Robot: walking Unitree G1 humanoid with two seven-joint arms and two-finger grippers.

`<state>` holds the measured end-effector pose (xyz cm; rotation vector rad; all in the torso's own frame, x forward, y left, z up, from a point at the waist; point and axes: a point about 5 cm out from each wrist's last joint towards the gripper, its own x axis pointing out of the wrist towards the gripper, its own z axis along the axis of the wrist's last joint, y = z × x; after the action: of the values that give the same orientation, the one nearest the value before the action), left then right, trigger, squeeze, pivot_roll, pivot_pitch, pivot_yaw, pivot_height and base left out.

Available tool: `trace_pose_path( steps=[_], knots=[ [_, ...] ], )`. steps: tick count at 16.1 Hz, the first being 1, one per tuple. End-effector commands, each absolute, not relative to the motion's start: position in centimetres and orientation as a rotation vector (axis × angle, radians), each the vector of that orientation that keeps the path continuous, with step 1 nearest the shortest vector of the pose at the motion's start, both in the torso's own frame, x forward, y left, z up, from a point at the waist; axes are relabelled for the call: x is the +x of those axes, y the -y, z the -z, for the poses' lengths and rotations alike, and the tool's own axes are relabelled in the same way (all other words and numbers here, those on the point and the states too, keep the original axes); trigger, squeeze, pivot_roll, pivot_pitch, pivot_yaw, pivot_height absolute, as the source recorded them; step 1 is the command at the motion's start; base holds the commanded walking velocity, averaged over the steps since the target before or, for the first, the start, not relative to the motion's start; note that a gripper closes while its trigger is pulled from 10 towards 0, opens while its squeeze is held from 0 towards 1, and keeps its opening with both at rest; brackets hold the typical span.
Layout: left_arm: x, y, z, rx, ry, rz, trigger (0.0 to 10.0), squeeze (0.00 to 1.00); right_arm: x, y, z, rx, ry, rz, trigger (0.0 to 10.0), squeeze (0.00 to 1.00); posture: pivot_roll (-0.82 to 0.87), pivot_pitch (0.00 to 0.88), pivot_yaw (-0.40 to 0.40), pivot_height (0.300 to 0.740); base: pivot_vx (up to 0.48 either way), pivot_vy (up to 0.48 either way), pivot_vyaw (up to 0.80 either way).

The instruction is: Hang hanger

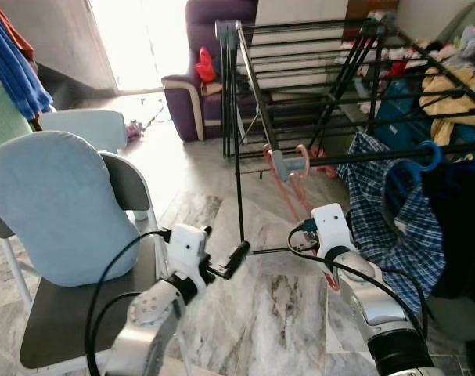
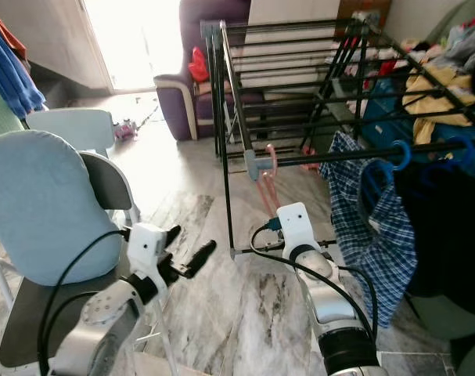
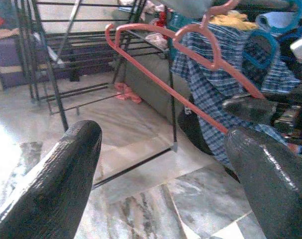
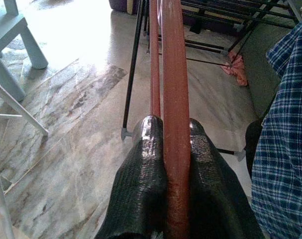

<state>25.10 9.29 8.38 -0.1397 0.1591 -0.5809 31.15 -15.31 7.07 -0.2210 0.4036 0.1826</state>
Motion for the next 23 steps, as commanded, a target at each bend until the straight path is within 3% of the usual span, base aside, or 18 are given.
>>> trace_pose_path(
  steps=[1, 6, 11, 15, 16, 17, 23],
  knots=[
    [25.1, -9.4, -8.6, -0.129, -0.157, 0.583, 10.0, 0.0, 32.0, 15.1, -7.6, -0.215, -0.413, -0.189, 10.0, 0.0, -0.13, 0.0, 0.047, 0.736, 0.0, 0.0, 0.0],
    [25.0, -9.2, -8.5, -0.127, -0.171, 0.592, 10.0, 0.0, 34.0, 14.9, -8.4, -0.164, -0.446, -0.163, 10.0, 0.0, -0.13, 0.0, 0.047, 0.736, 0.0, 0.0, 0.0],
    [25.0, -9.0, -8.4, -0.124, -0.18, 0.597, 10.0, 0.0, 33.9, 13.1, -6.3, -0.115, -0.59, -0.286, 10.0, 0.0, -0.12, 0.0, 0.042, 0.736, 0.0, 0.0, 0.0],
    [24.8, -9.0, -8.3, -0.122, -0.194, 0.594, 10.0, 0.0, 33.6, 13.4, -5.3, -0.083, -0.642, -0.267, 10.0, 0.0, -0.12, 0.0, 0.035, 0.736, 0.0, 0.0, 0.0],
    [24.8, -9.0, -8.2, -0.122, -0.198, 0.593, 10.0, 0.0, 33.4, 13.7, -5.1, -0.074, -0.646, -0.258, 10.0, 0.17, -0.12, 0.0, 0.035, 0.736, 0.0, 0.0, 0.0],
    [24.7, -9.0, -8.2, -0.122, -0.199, 0.593, 10.0, 0.0, 33.3, 13.8, -5.1, -0.071, -0.643, -0.245, 10.0, 1.0, -0.12, 0.0, 0.037, 0.736, 0.0, 0.0, 0.0],
    [24.6, -8.9, -8.1, -0.118, -0.205, 0.597, 10.0, 0.0, 32.4, 14.8, -5.2, -0.138, -0.533, -0.217, 10.0, 1.0, -0.13, 0.0, 0.039, 0.736, 0.0, 0.0, 0.0]
  ],
)
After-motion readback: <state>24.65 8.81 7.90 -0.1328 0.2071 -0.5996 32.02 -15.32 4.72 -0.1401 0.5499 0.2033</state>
